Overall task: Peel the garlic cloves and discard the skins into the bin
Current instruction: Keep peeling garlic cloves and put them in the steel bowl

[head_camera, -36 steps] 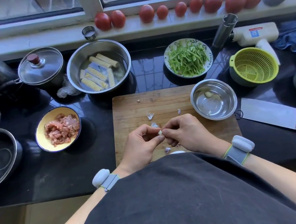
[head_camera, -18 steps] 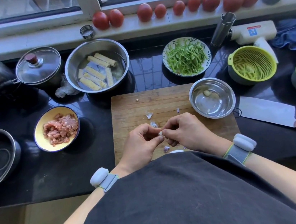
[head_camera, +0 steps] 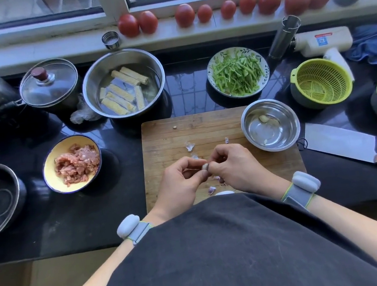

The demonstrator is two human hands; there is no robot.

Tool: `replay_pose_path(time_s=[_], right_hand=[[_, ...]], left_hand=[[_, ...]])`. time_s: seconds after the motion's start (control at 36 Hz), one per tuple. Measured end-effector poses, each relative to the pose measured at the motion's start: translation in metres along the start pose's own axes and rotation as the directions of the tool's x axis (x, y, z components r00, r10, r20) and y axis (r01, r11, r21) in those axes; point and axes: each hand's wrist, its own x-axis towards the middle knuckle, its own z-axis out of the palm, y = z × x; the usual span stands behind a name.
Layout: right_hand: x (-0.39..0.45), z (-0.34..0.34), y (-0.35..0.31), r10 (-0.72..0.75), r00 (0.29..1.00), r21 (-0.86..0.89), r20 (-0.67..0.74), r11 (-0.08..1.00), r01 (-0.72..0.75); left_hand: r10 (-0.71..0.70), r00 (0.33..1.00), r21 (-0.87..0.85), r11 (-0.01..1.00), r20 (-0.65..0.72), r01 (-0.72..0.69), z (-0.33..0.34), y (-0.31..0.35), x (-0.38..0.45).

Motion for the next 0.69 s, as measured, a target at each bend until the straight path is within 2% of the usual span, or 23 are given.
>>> replay_pose_path(time_s=[0.14, 0.31, 0.5, 0.56, 0.69], right_hand=[[-0.002, 0.0, 0.0, 0.028, 0.998, 0.102, 0.052, 0.994, -0.033], [-0.002, -0.001, -0.001, 0.062, 0.995, 0.137, 0.076, 0.988, -0.072], [0.002, 0.0, 0.007, 0.124, 0.992, 0.175, 0.02, 0.976, -0.126], [0.004, 0.0, 0.011, 0.132, 0.991, 0.107, -0.008, 0.986, -0.131], [0.006, 0.001, 0.024, 0.109, 0.994, -0.259, -0.023, 0.959, -0.111]], left_hand=[[-0.152, 0.988, -0.345, 0.927, 0.017, 0.148, 0.001, -0.005, 0.002], [-0.206, 0.978, -0.462, 0.866, 0.017, 0.19, 0.001, -0.007, 0.005], [-0.25, 0.968, -0.606, 0.768, 0.016, 0.209, -0.004, -0.007, 0.007], [-0.256, 0.966, -0.626, 0.751, 0.022, 0.213, -0.006, -0.008, 0.007], [-0.26, 0.965, -0.618, 0.754, 0.034, 0.225, -0.004, -0.008, 0.006]])
